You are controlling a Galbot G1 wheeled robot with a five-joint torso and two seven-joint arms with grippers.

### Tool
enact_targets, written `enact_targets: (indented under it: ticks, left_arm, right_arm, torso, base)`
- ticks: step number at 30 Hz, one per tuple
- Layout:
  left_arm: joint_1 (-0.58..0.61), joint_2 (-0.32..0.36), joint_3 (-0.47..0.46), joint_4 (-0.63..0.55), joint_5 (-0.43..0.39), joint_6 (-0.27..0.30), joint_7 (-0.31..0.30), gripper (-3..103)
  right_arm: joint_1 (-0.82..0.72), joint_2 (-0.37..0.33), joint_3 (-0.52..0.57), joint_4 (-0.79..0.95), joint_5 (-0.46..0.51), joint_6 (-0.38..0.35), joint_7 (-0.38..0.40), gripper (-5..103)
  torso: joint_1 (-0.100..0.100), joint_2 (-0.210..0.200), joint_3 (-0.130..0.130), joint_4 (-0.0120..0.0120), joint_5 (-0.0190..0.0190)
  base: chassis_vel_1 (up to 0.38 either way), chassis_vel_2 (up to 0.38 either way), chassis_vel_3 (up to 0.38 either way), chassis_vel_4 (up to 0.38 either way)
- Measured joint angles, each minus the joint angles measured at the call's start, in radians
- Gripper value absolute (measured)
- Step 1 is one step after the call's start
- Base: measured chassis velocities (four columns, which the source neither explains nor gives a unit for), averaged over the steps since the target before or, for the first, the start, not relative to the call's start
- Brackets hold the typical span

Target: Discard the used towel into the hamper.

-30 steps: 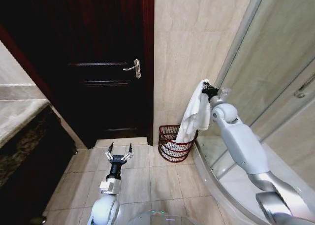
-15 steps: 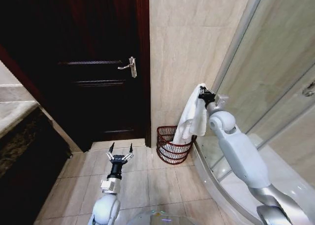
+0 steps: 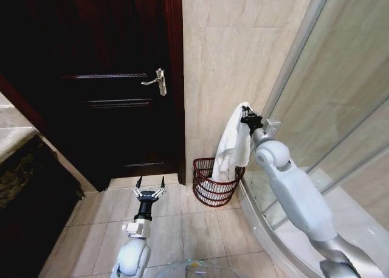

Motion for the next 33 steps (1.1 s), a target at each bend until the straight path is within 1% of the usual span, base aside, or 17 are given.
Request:
enact_targets:
  ticks: [1, 2, 3, 9, 16, 23, 27, 31, 33]
  left_arm:
    - [-0.001, 0.0, 0.0, 0.0, 0.0, 0.0, 0.0, 100]
    - [-0.001, 0.0, 0.0, 0.0, 0.0, 0.0, 0.0, 100]
    - [-0.002, 0.0, 0.0, 0.001, 0.001, 0.0, -0.001, 100]
    - [-0.005, -0.001, 0.007, 0.005, 0.006, 0.001, -0.001, 100]
    - [-0.006, -0.003, 0.01, 0.004, 0.01, 0.0, -0.002, 100]
    - [0.006, -0.003, 0.009, 0.001, 0.011, -0.018, -0.003, 100]
    - [0.017, -0.003, 0.009, -0.001, 0.012, -0.029, -0.003, 100]
    - [0.024, -0.004, 0.008, -0.001, 0.017, -0.038, -0.004, 100]
    - [0.026, -0.003, 0.006, -0.005, 0.018, -0.04, -0.004, 100]
  right_arm:
    - [-0.02, -0.001, 0.005, 0.026, 0.0, -0.001, 0.01, 2]
    - [-0.046, -0.002, 0.013, 0.051, -0.001, -0.005, 0.011, 2]
    - [-0.066, -0.005, 0.02, 0.066, -0.005, -0.005, 0.008, 2]
    - [-0.13, -0.007, 0.052, 0.098, -0.023, -0.005, -0.008, 2]
    - [-0.165, -0.008, 0.065, 0.117, -0.03, -0.003, -0.02, 2]
    - [-0.173, -0.009, 0.064, 0.125, -0.032, 0.0, -0.027, 2]
    - [-0.137, -0.012, 0.05, 0.111, -0.031, 0.0, -0.029, 2]
    - [-0.104, 0.0, 0.035, 0.096, -0.015, -0.001, -0.02, 2]
    - [-0.088, 0.019, 0.024, 0.079, -0.006, 0.0, -0.015, 2]
  torso:
    - [0.0, 0.001, 0.0, 0.0003, 0.0]
    - [0.001, 0.001, 0.001, -0.0003, 0.0002]
    - [0.001, 0.002, 0.001, 0.0, 0.0]
    - [0.002, 0.005, 0.003, -0.0002, 0.0]
    - [0.003, 0.007, 0.004, -0.0002, 0.0001]
    - [0.004, 0.009, 0.005, -0.0002, 0.0002]
    - [0.004, 0.01, 0.005, -0.0001, 0.0001]
    - [0.005, 0.01, 0.006, 0.0, 0.0]
    - [0.005, 0.011, 0.006, 0.0, 0.0001]
  base:
    - [0.0, 0.0, 0.0, 0.0]
    - [0.0, 0.0, 0.0, 0.0]
    - [0.0, 0.0, 0.0, 0.0]
    - [0.0, 0.0, 0.0, 0.0]
    - [0.0, 0.0, 0.0, 0.0]
    - [0.0, 0.0, 0.0, 0.0]
    - [0.0, 0.0, 0.0, 0.0]
    - [0.0, 0.0, 0.0, 0.0]
    - [0.0, 0.0, 0.0, 0.0]
